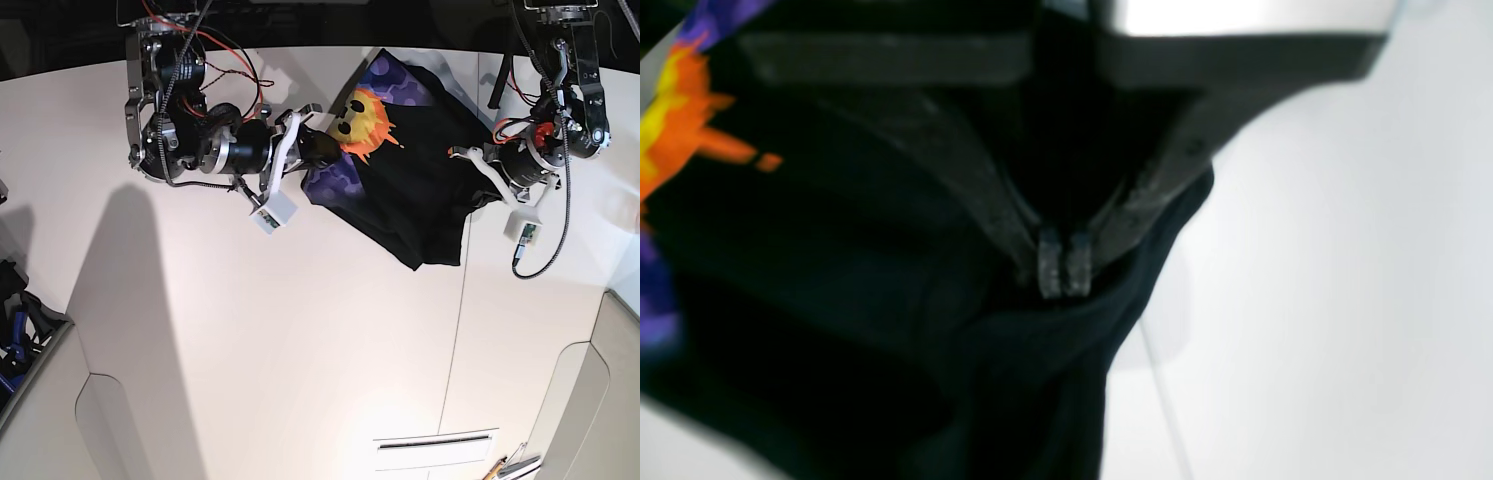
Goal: Fold the T-shirt properly
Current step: 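Pull the shirt edge with the left gripper away from the right gripper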
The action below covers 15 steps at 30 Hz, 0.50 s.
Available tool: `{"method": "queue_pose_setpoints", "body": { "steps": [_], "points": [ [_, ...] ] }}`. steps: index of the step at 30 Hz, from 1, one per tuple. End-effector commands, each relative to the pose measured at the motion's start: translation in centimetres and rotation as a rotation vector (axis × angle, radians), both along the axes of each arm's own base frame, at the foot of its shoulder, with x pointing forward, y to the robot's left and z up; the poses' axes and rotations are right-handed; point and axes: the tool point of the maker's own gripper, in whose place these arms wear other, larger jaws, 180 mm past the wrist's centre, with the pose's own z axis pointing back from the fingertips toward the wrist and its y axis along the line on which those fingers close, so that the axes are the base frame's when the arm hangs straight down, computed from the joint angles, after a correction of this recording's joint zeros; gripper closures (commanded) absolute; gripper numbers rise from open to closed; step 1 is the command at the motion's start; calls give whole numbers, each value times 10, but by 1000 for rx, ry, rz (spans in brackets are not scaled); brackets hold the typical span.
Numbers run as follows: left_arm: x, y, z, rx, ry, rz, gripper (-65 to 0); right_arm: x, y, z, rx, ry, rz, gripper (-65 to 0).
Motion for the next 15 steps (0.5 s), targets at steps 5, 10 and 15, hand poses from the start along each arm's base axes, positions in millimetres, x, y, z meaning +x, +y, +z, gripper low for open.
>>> {"method": "queue_pose_setpoints", "body": {
  "steps": [5, 10, 15],
  "points": [
    [2, -23, 22, -100, -29, -99, 0, 16, 4, 54, 60, -191, -13, 0],
    [2, -30, 33, -110, -56, -130, 0, 10, 22, 65, 89, -238, 36, 0],
    [7, -38, 52, -119, -127, -162, 0, -11, 56, 44, 31, -228, 157, 0]
  ]
}}
